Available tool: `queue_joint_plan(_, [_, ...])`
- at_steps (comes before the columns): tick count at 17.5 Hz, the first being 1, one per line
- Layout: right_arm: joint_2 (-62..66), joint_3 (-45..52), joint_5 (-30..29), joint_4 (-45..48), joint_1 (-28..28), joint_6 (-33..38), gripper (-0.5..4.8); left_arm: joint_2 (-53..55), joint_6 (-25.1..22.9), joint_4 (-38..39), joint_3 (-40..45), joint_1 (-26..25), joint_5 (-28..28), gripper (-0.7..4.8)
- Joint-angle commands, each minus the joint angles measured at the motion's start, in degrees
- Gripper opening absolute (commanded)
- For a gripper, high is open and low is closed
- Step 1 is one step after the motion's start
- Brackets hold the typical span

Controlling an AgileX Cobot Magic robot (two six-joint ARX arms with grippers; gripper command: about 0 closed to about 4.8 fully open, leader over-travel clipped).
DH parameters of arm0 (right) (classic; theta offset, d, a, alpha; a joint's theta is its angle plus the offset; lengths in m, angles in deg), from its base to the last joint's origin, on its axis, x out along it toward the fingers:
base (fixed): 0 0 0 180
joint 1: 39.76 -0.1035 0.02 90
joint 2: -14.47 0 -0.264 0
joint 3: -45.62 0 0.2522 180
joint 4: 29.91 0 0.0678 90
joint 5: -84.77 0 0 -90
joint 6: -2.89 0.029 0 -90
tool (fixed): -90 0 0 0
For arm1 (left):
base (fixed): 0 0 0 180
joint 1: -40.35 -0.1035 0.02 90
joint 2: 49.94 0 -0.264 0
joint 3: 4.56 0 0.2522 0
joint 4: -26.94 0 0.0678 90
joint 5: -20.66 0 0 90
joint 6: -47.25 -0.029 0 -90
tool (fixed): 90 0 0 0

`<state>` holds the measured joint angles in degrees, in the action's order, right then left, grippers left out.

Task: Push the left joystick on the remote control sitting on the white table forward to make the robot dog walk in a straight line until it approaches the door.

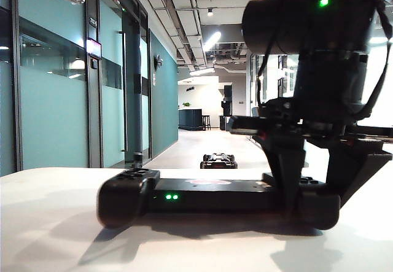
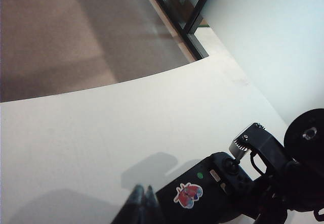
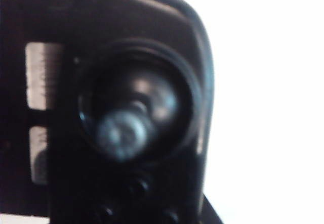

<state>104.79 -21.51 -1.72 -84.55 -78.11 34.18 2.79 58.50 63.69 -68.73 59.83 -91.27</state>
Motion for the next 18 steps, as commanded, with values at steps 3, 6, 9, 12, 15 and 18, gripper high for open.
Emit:
queue_joint_plan(3, [-0.3,-0.3,-0.7,0.8,-0.2,1.1,1.65,0.4,-1.0,0.2,-0.1,0.0,-1.3,-0.05])
queue_joint_plan(6, [-0.3,-0.3,-0.7,0.5,-0.2,5.0,1.65,3.7,-9.6,1.9,0.0,0.1,-8.5,-0.05])
queue_joint_plan(9, [-0.3,-0.3,-0.7,0.4,-0.2,6.0,1.65,9.1,-13.7,2.3,0.1,0.1,-9.9,-0.06])
queue_joint_plan(12, [-0.3,-0.3,-0.6,0.2,-0.2,6.0,1.65,13.9,-18.9,0.0,1.6,0.1,-16.8,-0.05])
queue_joint_plan(15, [-0.3,-0.3,-0.6,0.0,-0.1,6.0,1.43,15.2,-19.5,-7.1,7.2,0.1,-19.3,-0.06])
queue_joint_plan(18, [-0.3,-0.3,-0.4,-0.1,-0.2,6.0,1.44,15.4,-19.4,-10.4,10.1,0.1,-19.9,-0.06])
